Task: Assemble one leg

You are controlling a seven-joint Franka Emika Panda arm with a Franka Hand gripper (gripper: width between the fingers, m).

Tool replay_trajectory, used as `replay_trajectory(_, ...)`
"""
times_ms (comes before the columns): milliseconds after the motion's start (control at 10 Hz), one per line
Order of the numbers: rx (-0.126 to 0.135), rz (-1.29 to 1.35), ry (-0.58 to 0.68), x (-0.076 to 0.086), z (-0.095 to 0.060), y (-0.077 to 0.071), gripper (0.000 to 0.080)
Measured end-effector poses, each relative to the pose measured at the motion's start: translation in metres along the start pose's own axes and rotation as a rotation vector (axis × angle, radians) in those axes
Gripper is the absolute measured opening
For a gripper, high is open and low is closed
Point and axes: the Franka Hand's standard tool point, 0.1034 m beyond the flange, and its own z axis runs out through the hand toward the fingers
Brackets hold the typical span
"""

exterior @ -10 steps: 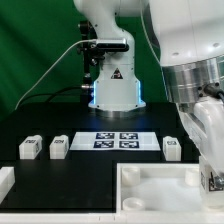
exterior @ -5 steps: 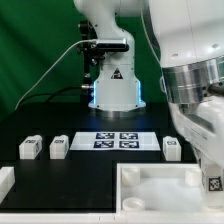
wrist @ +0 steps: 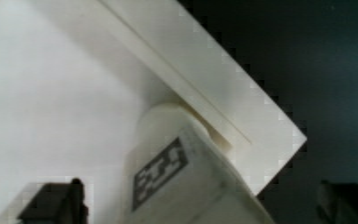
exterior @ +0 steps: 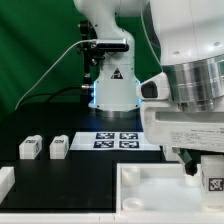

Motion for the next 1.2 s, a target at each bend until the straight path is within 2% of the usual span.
replay_trajectory(100, -0.056, -0.221, 0.023, 0.0015, -0.0014, -0.0041, 0.0649)
replay_trajectory(200, -0.074, -0.379, 0.030, 0.0051, -0.0025, -0.0065, 0.0649)
replay_trajectory(300, -0.079, -0.485, 0.028, 0.0071, -0.0020, -0.0042, 0.0612)
replay_trajectory(400, -0.072, -0.394, 0.028, 0.0060, -0.0017, -0.0053, 0.0612)
replay_trajectory(600, -0.071, -0.355, 0.029, 0.0059, -0.0015, -0.0053, 0.0336)
replay_trajectory(900, -0.073, -0.032, 0.035, 0.0085, -0.0028, -0.0020, 0.0296)
replay_trajectory(1100, -0.068, 0.415, 0.049, 0.0087, -0.0016, 0.0013, 0.0296)
replay_trajectory(1200, -0.043, 0.666, 0.052, 0.0072, -0.0006, 0.0034, 0.0296)
